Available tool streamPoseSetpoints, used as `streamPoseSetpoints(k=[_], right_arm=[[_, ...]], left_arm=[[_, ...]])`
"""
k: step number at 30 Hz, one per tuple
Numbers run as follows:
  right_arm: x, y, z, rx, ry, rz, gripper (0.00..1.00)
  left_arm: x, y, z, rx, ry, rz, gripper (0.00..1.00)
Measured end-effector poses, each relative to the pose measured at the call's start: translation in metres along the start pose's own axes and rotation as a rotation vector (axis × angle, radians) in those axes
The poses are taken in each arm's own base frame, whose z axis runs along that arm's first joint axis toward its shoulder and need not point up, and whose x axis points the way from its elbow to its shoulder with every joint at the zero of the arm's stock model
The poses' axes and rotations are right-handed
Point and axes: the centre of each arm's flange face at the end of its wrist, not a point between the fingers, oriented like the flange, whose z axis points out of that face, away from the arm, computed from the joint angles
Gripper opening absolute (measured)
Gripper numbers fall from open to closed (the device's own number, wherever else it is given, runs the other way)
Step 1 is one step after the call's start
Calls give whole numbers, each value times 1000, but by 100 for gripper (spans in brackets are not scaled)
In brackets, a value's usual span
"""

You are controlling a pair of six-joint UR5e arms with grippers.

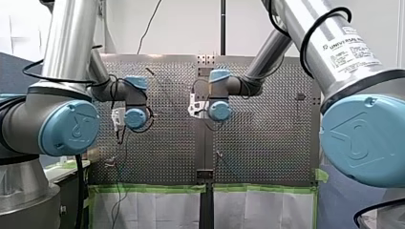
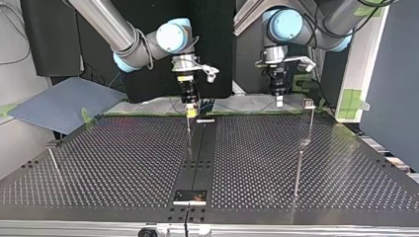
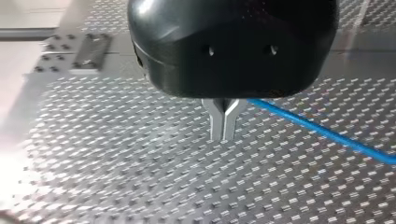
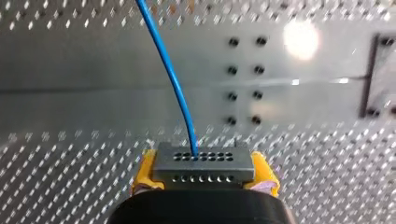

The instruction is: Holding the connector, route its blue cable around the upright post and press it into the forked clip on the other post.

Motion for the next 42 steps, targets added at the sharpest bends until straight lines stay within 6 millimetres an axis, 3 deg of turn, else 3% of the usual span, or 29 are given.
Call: streamPoseSetpoints(k=[19, 31, 42], right_arm=[[49, -27, 26, 95, 29, -1, 0], [93, -42, 47, 120, 84, 2, 0], [133, -51, 62, 140, 135, 10, 0]], left_arm=[[-90, 4, 3, -59, -151, -100, 0], [-168, -1, 19, -55, -249, -215, 0], [-214, -3, 40, -57, -301, -283, 0]])
